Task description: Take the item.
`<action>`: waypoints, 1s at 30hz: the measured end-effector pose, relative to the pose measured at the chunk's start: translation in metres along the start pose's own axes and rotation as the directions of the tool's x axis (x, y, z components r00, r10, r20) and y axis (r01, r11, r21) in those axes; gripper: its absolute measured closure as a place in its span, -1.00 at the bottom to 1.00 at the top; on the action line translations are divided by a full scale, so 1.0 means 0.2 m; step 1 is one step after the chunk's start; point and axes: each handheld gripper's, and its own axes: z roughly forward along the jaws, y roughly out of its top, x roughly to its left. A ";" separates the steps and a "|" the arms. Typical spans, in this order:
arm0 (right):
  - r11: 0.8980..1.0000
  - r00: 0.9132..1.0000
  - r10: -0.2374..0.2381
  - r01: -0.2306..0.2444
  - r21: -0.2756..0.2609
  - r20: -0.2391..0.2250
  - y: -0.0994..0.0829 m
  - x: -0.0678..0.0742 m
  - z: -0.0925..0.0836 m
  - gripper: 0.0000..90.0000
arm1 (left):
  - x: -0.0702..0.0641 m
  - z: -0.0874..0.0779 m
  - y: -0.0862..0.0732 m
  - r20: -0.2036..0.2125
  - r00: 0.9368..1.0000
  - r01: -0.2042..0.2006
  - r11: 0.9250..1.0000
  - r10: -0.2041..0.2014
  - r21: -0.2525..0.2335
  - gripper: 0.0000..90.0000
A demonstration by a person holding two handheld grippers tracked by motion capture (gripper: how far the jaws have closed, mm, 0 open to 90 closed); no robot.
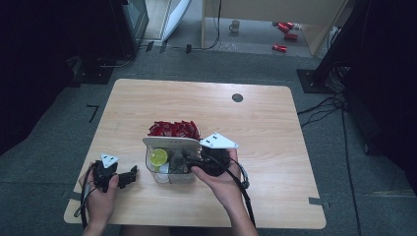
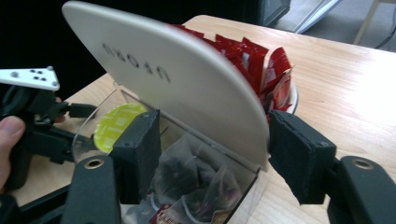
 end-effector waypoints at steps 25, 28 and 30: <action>0.999 0.997 0.031 -0.032 -0.022 -0.075 -0.06 0.04 -0.09 0.17 | 0.00 0.00 0.00 0.000 1.000 0.000 1.000 0.000 0.001 -0.82; 0.997 0.995 0.070 -0.072 -0.027 -0.067 -0.03 0.02 -0.05 0.28 | 0.00 0.00 0.00 0.000 1.000 0.000 1.000 0.000 0.001 -0.82; 0.996 0.995 0.075 -0.077 -0.034 -0.061 -0.01 0.02 -0.01 0.28 | 0.00 0.00 0.00 0.000 1.000 0.000 1.000 0.000 0.001 -0.82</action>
